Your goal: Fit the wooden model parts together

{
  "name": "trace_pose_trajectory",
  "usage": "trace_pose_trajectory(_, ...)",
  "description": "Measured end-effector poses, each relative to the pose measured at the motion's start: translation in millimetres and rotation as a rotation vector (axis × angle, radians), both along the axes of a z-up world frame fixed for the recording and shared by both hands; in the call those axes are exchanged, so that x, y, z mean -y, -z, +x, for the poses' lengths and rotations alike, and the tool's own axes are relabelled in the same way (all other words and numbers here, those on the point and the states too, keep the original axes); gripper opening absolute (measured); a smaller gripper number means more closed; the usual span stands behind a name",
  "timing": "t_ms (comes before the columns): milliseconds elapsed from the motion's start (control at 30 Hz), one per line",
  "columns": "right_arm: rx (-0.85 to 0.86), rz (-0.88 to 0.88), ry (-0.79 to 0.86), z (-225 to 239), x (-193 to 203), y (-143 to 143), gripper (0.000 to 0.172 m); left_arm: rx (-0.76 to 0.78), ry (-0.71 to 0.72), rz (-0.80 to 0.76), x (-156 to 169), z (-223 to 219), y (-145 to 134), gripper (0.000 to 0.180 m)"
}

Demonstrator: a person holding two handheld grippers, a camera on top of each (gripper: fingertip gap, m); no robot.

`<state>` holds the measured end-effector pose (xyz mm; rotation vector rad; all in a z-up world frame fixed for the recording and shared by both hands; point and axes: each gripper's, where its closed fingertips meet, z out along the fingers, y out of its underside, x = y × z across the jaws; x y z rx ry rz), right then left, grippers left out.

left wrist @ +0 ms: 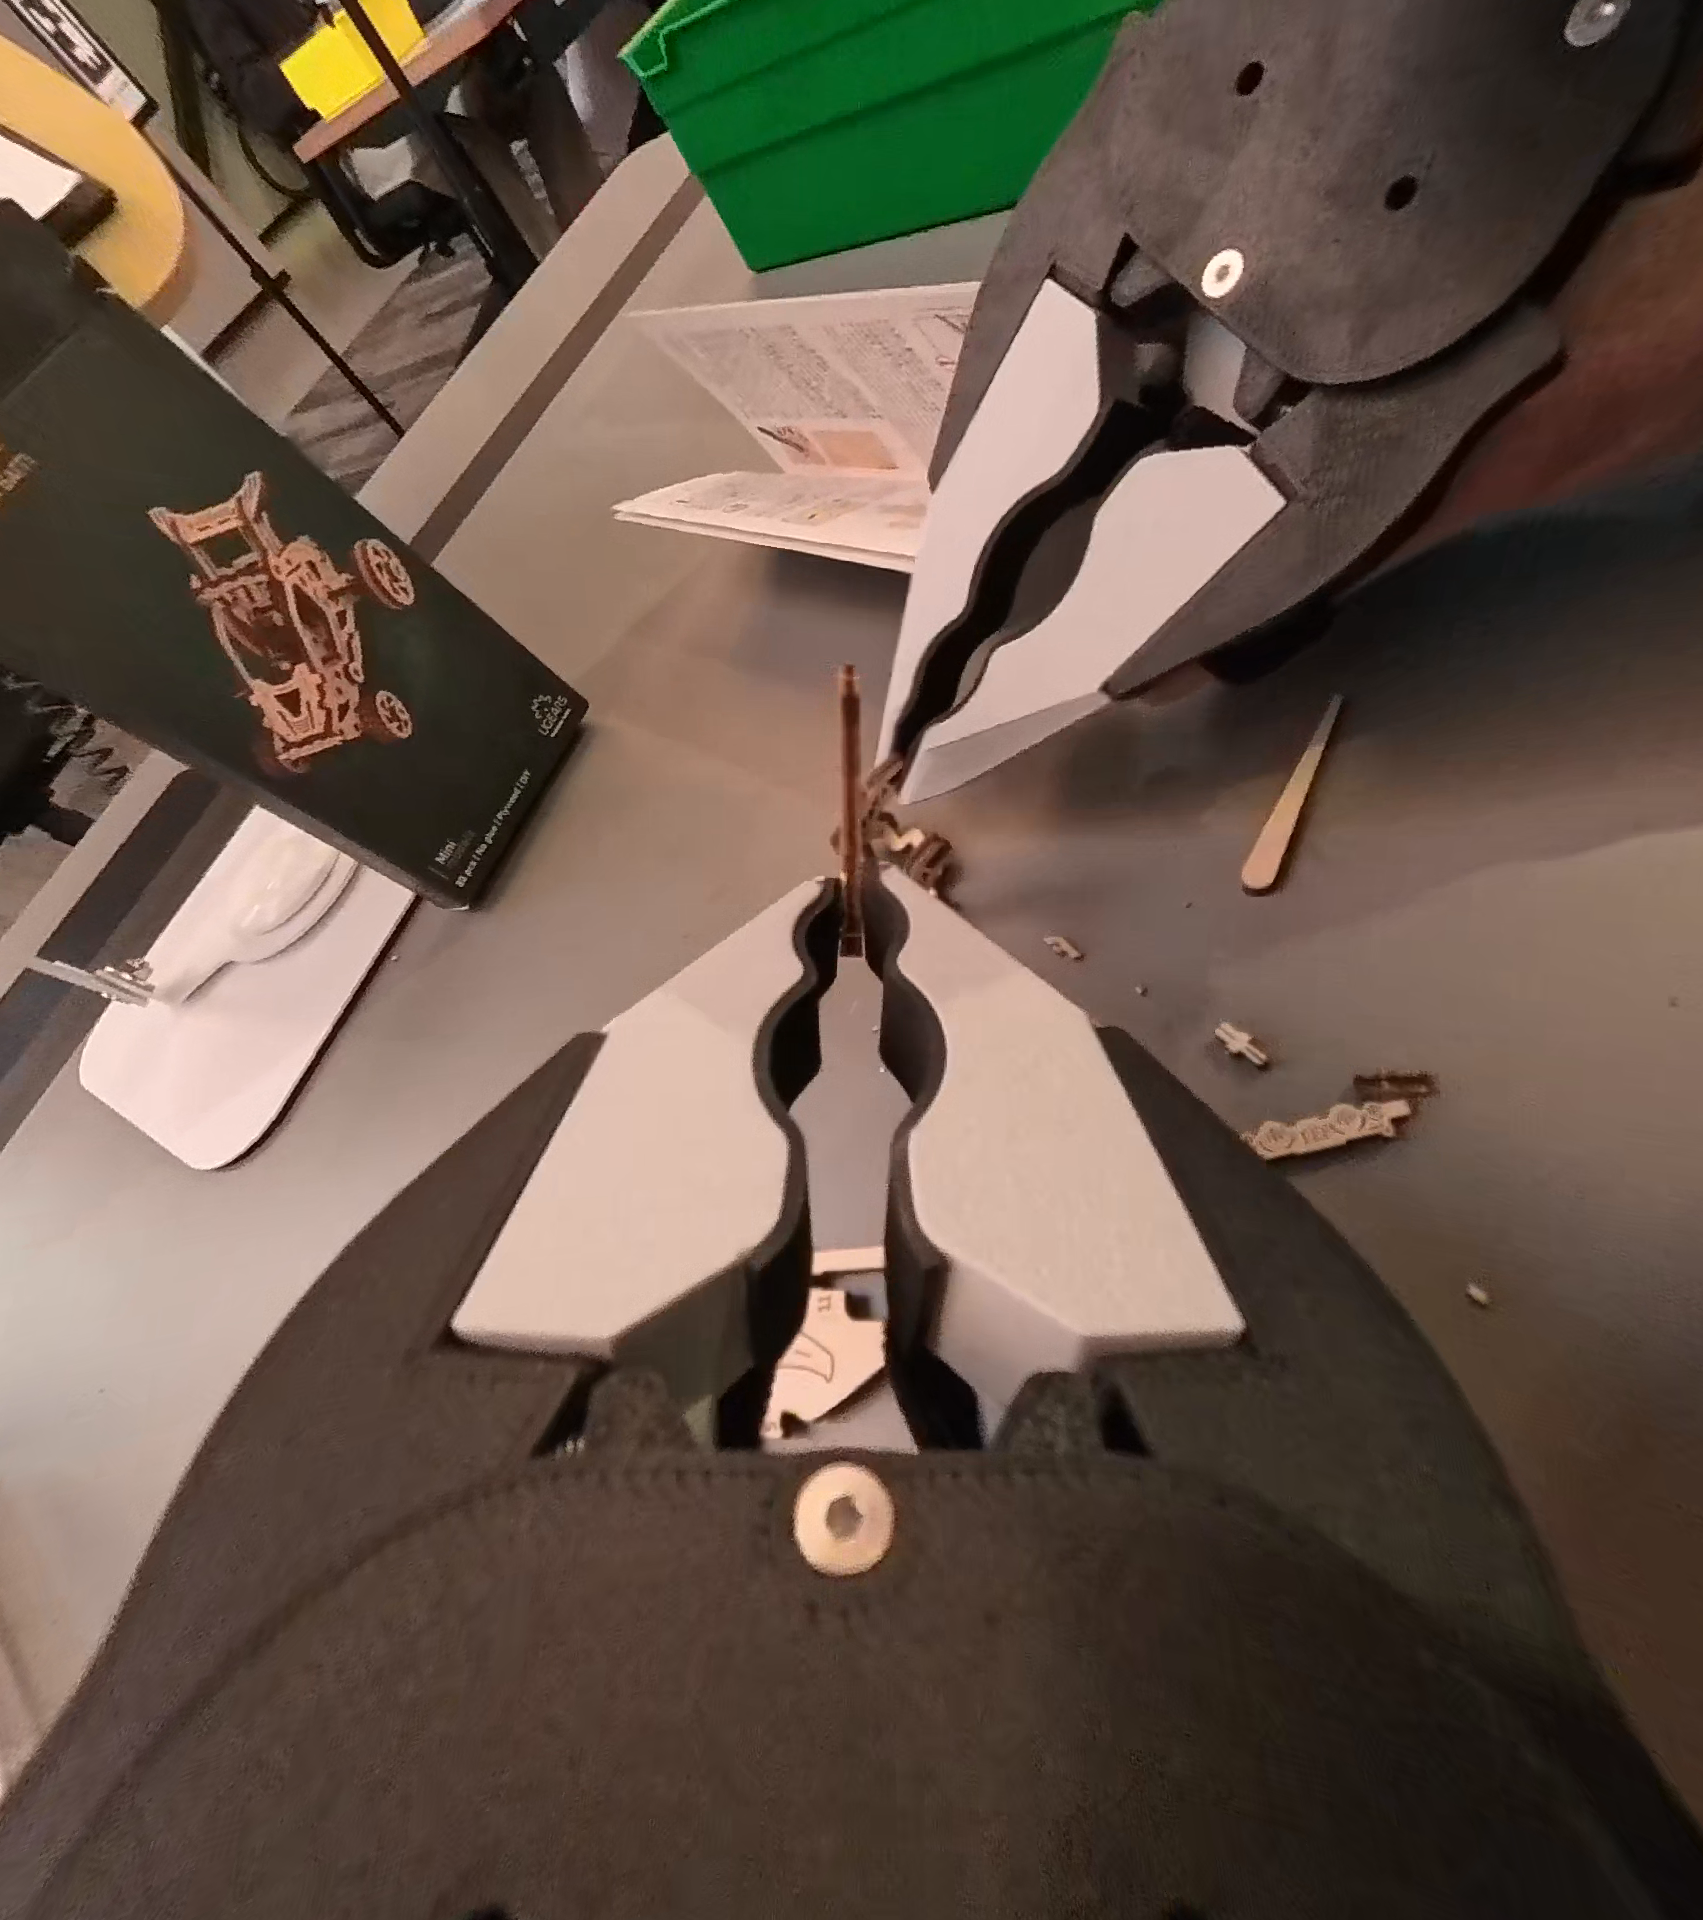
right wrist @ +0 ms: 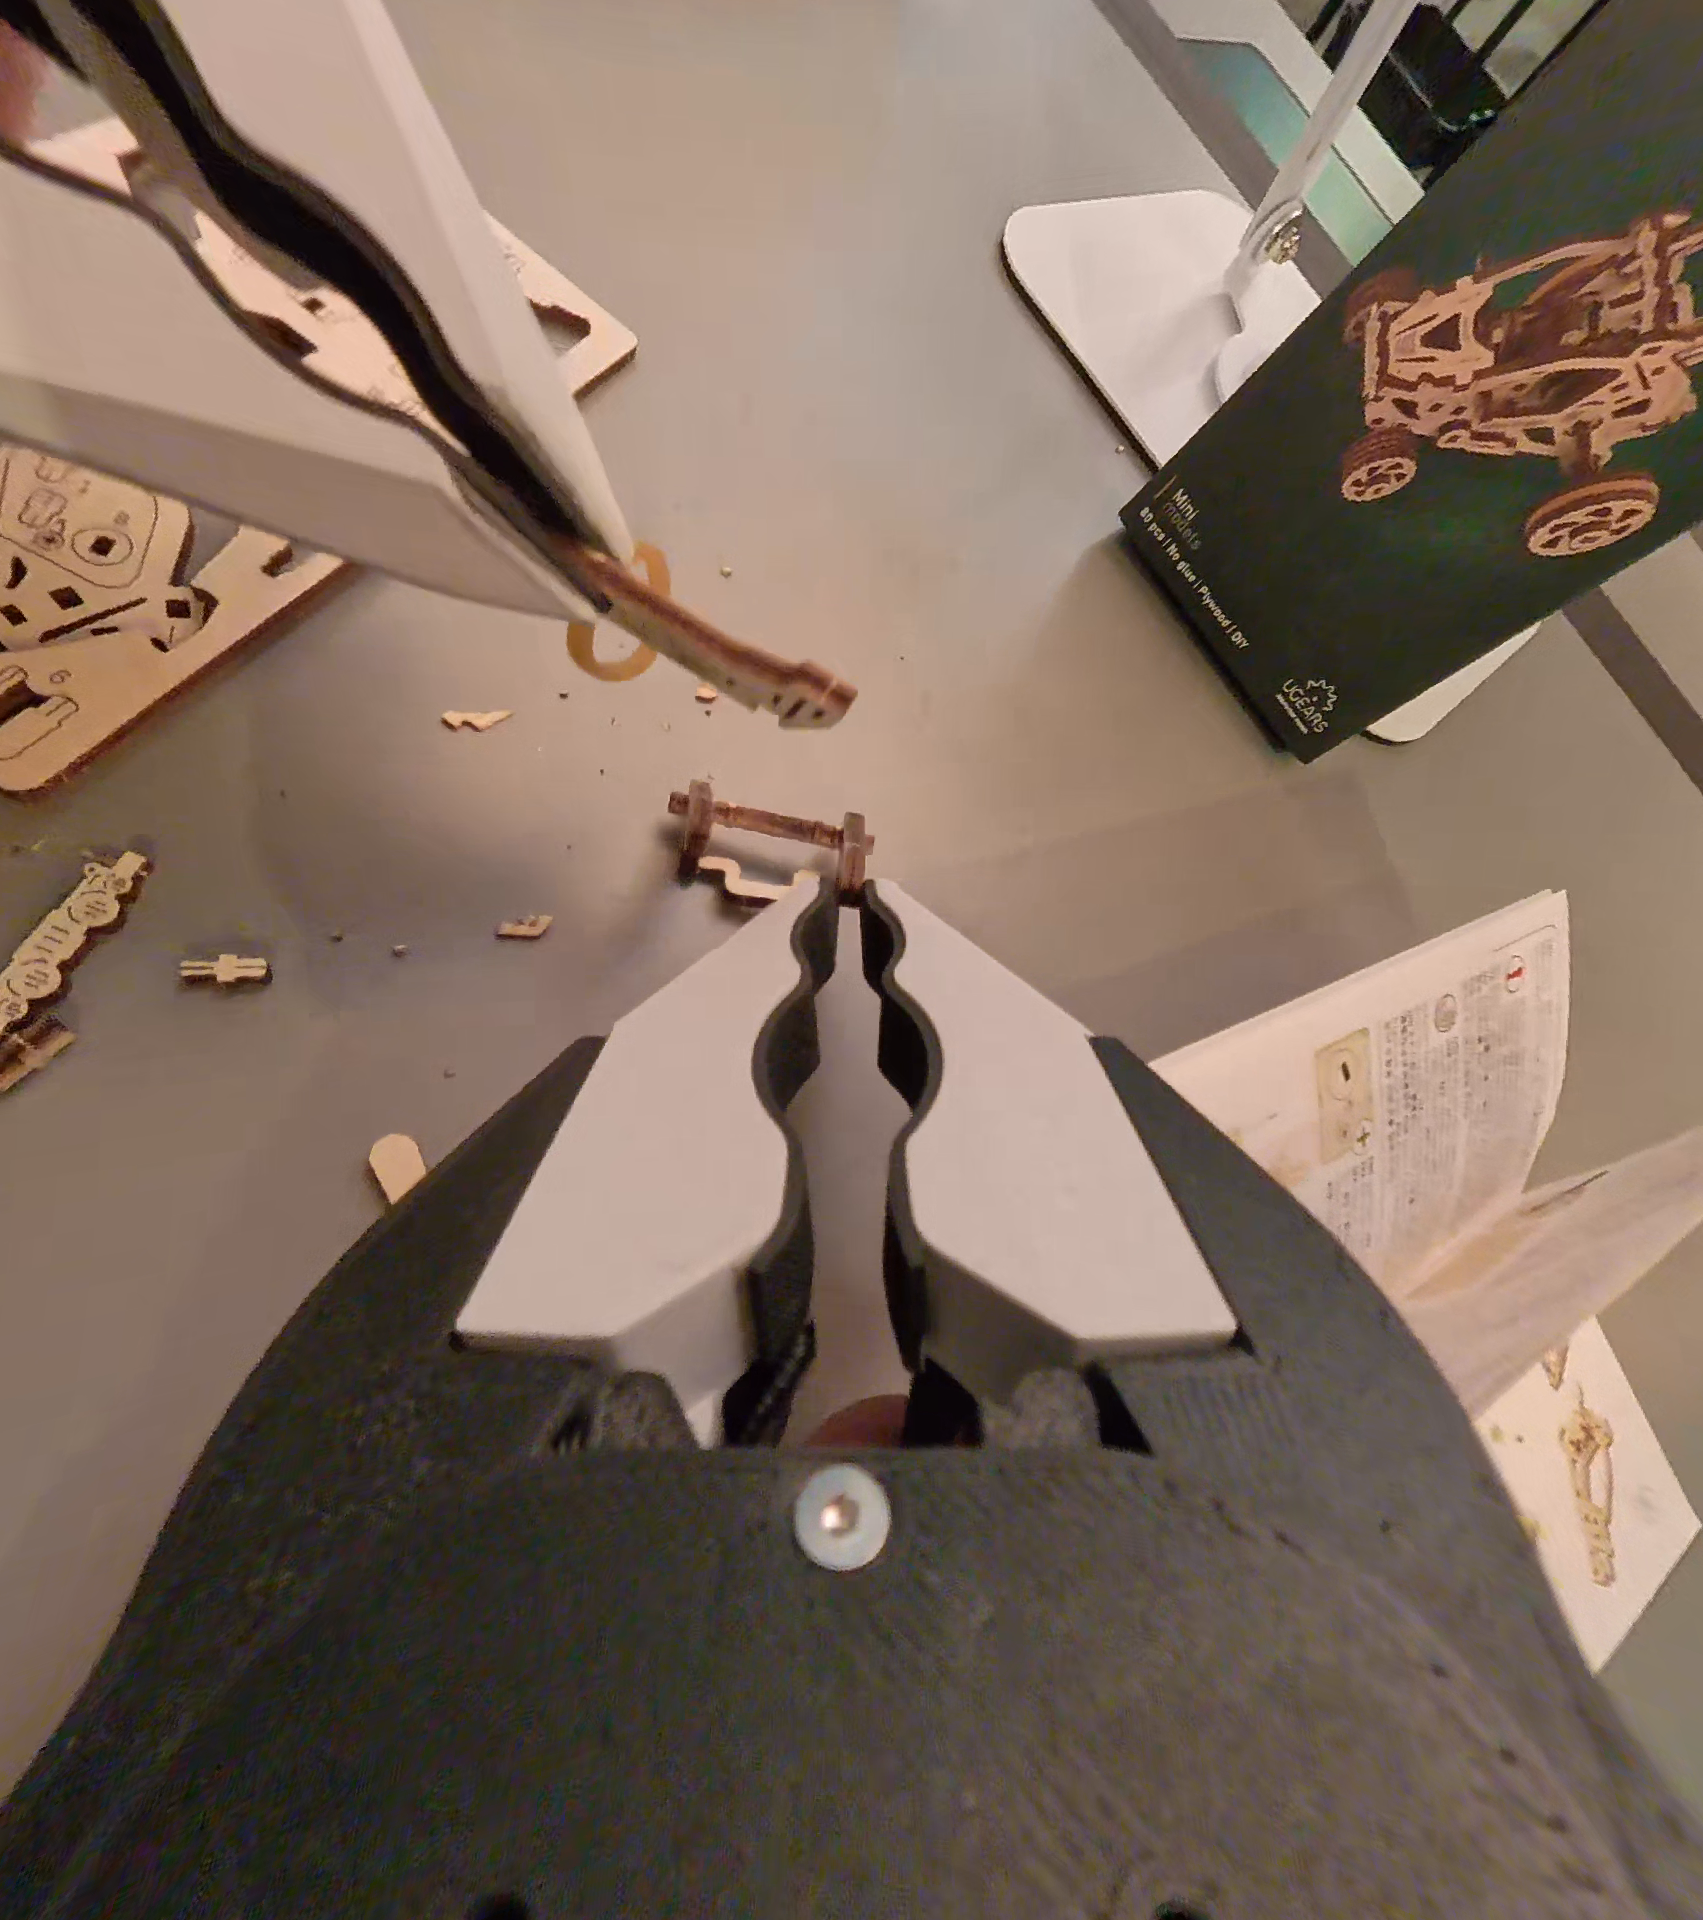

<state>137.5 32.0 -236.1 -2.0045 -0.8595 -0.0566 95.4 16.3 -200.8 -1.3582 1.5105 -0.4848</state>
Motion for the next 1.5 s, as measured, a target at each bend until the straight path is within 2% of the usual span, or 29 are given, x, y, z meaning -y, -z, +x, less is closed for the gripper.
trace_pose_trajectory(300, -0.196, -0.039, 0.017, 4, -2, -9, 0.001, 0.022, 0.000, 0.038, 6, 6, -3, 0.001)
trace_pose_trajectory(533, -0.465, -0.095, 0.027, 3, -1, -28, 0.001, 0.077, -0.013, 0.148, 6, 8, -27, 0.001)
trace_pose_trajectory(733, -0.564, -0.065, 0.012, 0, 0, -49, 0.001, 0.087, -0.015, 0.178, 5, 8, -37, 0.001)
trace_pose_trajectory(1100, -0.598, -0.056, -0.009, -7, 0, -59, 0.001, 0.092, -0.024, 0.216, 2, 5, -45, 0.001)
trace_pose_trajectory(1500, -0.617, -0.059, -0.015, -9, -2, -61, 0.001, 0.098, 0.000, 0.171, -2, 3, -43, 0.001)
